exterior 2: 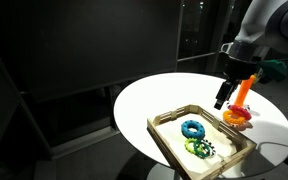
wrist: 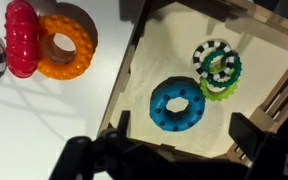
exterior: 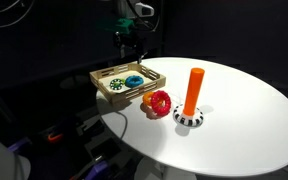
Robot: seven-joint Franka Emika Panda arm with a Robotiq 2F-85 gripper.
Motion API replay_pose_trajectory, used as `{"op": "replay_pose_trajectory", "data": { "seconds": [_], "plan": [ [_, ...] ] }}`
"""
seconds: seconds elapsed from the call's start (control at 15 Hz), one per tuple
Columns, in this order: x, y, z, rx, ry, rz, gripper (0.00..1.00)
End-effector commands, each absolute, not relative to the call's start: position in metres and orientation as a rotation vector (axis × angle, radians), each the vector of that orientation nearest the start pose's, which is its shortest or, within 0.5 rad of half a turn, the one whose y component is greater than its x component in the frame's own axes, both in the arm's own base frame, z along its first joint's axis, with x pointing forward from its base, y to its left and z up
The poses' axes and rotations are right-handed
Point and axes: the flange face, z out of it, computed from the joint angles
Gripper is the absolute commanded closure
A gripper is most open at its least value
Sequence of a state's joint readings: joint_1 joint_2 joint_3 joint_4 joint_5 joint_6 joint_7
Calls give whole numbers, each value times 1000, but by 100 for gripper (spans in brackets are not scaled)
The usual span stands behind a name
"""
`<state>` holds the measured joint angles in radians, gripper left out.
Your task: Move the blue ring from the tray to the table
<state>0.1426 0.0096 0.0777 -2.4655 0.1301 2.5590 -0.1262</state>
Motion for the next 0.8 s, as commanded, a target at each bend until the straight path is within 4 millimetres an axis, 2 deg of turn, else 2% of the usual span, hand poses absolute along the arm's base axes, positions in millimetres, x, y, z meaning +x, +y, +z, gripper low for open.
{"op": "replay_pose_trajectory", "data": {
  "seconds": [0.0, 0.47, 0.73],
  "plan": [
    [500, 115, 275, -3021, -392, -141, 0],
    [527, 114, 223, -3041, -382, -59, 0],
    [540, 112, 204, -3045, -377, -23, 0]
  ]
}}
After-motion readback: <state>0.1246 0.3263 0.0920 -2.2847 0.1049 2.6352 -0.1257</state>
